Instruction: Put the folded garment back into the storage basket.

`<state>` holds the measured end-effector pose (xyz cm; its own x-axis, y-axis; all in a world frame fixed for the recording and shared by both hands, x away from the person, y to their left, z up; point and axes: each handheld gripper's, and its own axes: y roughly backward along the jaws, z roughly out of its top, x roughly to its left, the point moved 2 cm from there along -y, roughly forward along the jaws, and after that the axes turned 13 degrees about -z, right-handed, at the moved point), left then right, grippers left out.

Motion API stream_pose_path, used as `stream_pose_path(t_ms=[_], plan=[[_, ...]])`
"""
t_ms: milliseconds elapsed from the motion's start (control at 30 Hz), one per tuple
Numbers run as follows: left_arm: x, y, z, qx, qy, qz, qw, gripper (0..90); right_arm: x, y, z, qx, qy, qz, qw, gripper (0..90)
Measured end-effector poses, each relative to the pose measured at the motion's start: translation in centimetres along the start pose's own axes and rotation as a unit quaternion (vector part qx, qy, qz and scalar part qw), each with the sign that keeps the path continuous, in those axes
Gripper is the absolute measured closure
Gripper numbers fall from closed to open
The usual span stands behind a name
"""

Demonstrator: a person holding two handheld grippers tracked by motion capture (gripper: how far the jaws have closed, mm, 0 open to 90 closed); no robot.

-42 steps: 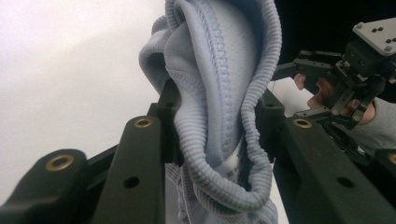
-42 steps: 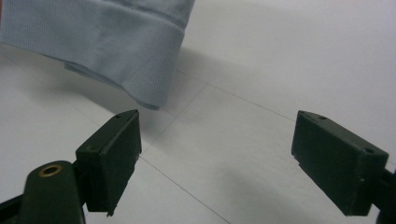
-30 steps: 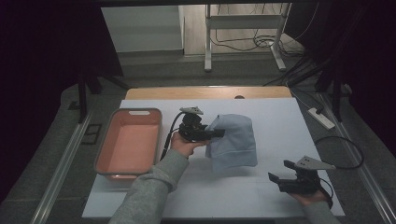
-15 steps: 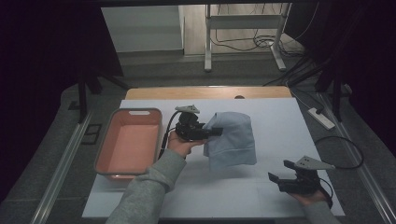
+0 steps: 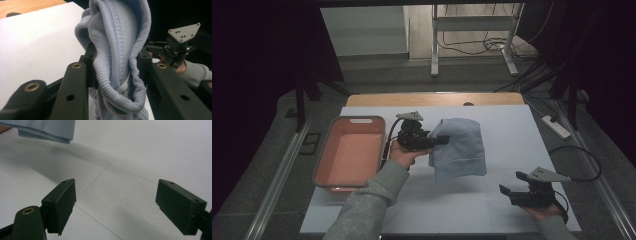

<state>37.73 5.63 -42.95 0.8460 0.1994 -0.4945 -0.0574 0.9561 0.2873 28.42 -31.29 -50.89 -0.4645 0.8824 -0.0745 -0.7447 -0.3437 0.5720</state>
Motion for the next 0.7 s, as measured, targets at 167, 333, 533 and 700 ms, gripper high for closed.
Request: stream_pose_path(t_ms=[167,333,533,700], plan=[[-0.4,0.4,0.1,-0.004,-0.003,0.000,1.0000,63.5,0.0,0.0,0.0,0.000,-0.001,-0.001,1.0000,17.5],[-0.7,0.9,0.2,-0.006,-0.006,0.001,1.0000,63.5,0.0,0.0,0.0,0.001,-0.001,-0.002,1.0000,17.6],[-1.0,1.4,0.3,-0.006,-0.011,0.001,0.9999,63.5,0.0,-0.1,0.0,0.003,-0.001,-0.003,1.0000,17.6],[-1.3,1.6,0.3,-0.007,-0.014,0.001,0.9999,63.5,0.0,-0.1,0.0,0.002,-0.001,-0.003,1.0000,17.7]])
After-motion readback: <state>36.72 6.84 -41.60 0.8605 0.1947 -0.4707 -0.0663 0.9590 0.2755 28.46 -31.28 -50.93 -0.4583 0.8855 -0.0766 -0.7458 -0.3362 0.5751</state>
